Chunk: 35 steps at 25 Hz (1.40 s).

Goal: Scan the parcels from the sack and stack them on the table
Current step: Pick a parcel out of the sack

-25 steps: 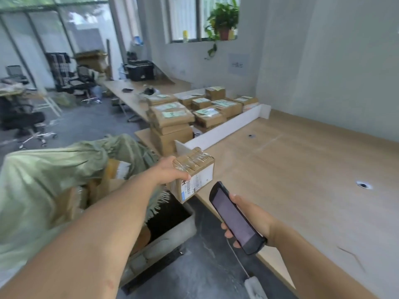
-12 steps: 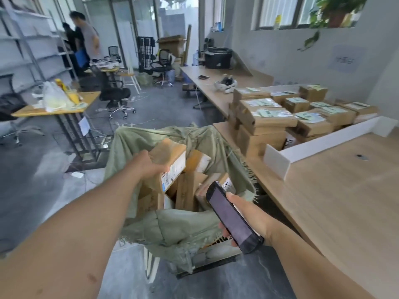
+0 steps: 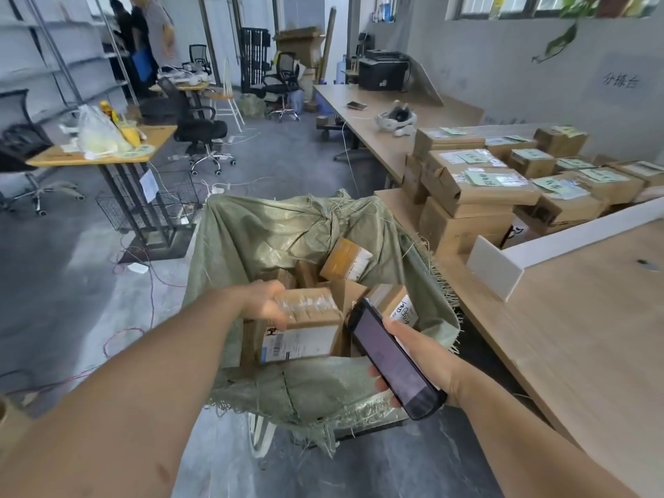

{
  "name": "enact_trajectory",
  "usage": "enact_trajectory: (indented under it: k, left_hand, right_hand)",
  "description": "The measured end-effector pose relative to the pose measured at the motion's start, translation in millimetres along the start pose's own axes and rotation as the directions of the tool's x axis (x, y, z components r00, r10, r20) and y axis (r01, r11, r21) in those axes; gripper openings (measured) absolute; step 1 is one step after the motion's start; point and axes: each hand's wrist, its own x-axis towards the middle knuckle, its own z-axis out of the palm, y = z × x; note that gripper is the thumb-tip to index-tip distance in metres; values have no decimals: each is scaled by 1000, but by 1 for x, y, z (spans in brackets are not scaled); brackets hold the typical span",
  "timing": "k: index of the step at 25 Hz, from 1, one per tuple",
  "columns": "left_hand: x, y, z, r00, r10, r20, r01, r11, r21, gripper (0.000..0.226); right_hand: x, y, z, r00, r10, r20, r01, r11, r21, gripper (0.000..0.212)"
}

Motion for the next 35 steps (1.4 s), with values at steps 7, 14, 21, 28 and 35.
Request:
enact_trajectory:
  k: [7,14,21,28,35]
  left_hand:
    - [20,36,47,985,-40,167,-19,941,337,71]
    - [29,30,77,903,-281,325,21,785,619,65]
    - [24,20,81,968,-182,173,46,805,592,57]
    - [33,72,54,976,218,12,-218,972,89,53]
    - [10,183,72,885,459,-73,-458,888,41,47]
  right_hand:
    - [-12,4,-21,1000,15,-20,-14,1000,15,63]
    - [-12,16,-30,999,25,-32,-25,999,25,67]
    - [-9,27,-35,999,36,-32,-36,999,10,85]
    - [-29,32,-44,997,26,-68,-25,999,27,90]
    - [-107,63,-85,980,1,-200,24,993,118,76]
